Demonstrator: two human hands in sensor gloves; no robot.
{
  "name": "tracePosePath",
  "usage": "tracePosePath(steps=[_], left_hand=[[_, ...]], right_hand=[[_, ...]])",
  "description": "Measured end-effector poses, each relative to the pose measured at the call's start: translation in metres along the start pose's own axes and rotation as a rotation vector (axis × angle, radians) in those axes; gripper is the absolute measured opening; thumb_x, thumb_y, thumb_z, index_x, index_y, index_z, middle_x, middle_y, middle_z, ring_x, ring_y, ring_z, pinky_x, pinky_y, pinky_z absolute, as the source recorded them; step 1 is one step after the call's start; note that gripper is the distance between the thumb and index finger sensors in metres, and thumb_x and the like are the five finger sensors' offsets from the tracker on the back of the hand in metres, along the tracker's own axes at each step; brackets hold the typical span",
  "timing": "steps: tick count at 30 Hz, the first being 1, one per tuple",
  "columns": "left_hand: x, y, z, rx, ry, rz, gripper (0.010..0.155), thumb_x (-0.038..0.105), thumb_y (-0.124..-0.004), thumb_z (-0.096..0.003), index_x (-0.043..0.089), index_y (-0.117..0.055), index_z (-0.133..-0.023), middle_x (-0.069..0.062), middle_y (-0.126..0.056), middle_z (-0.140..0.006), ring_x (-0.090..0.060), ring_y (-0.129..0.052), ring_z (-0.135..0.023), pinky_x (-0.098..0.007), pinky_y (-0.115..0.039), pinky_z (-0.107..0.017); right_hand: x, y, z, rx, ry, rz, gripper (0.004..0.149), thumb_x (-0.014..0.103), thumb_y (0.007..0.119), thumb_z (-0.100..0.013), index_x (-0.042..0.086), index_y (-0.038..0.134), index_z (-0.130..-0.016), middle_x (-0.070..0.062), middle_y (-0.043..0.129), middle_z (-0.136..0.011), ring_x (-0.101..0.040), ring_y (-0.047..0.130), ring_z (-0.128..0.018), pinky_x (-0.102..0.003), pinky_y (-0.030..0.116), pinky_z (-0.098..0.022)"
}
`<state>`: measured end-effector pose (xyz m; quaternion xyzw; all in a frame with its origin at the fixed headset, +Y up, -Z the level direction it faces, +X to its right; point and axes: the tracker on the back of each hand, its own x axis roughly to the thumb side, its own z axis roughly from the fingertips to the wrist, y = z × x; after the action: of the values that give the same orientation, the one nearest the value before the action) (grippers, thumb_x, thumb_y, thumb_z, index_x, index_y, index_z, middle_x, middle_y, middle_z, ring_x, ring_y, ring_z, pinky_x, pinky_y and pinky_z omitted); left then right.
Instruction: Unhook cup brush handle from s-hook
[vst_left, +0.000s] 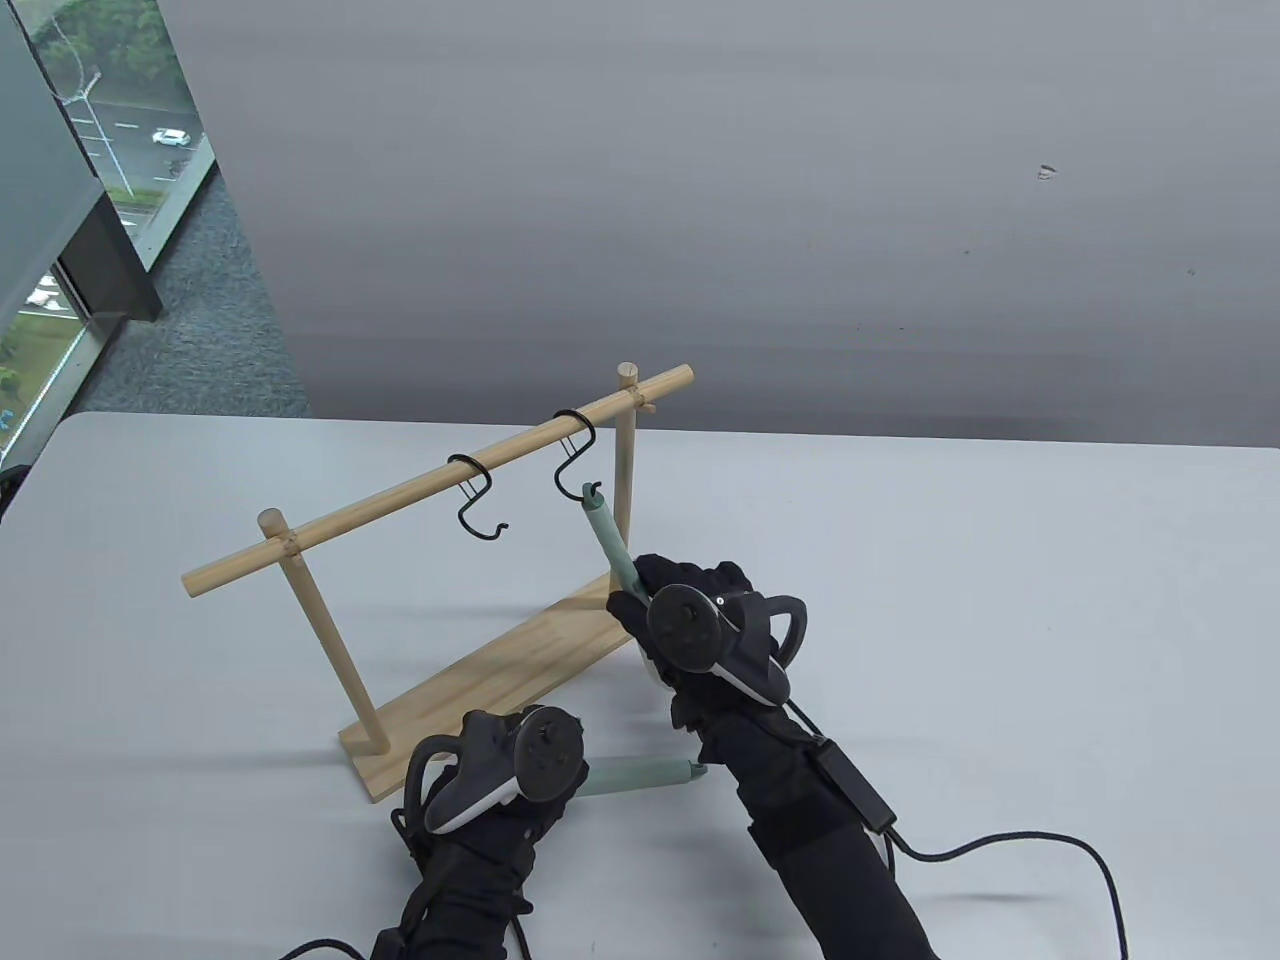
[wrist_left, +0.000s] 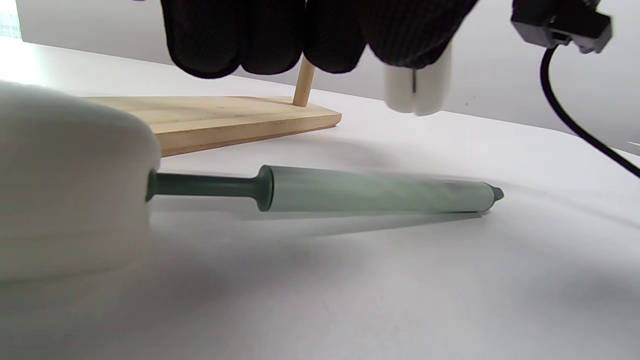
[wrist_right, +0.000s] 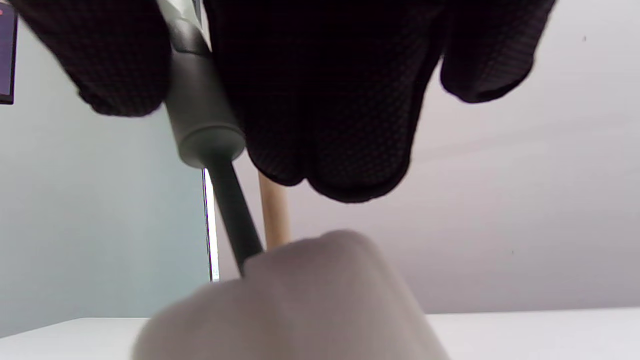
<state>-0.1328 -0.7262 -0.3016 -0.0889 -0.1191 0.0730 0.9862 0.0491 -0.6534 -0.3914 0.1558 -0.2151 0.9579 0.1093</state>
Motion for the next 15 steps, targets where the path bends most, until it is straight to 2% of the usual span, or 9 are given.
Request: tracePosePath(steps=[4,15], left_hand=[[0.001,0.0,0.0,0.001,-0.003,-0.002,0.052,0.042,-0.077,-0.0474,0.019,-0.075,-0.094,-0.017,-0.077,-0.102,-0.044,-0.083,-0.089,-0.063,-0.054,-0.067],[0.006,0.0,0.0,0.011,-0.022,-0.017,0.052,0.042,-0.077,-0.0475,0.019,-0.075,-0.094,-0.017,-0.076,-0.103,-0.044,-0.082,-0.09,-0.063,-0.054,-0.067]], right_hand=[[-0.004,-0.016,0.005,-0.038,-0.025,0.114,0.055,0.056,0.079,-0.041,0.014,0.084,-0.076,-0.005,0.098,-0.062,-0.021,0.105,-0.049,-0.057,0.07,-0.056],[-0.017,-0.058,0.008,-0.102,-0.02,0.204,0.055,0.055,0.079,-0.041,0.014,0.085,-0.075,-0.005,0.098,-0.062,-0.021,0.105,-0.048,-0.058,0.069,-0.056]])
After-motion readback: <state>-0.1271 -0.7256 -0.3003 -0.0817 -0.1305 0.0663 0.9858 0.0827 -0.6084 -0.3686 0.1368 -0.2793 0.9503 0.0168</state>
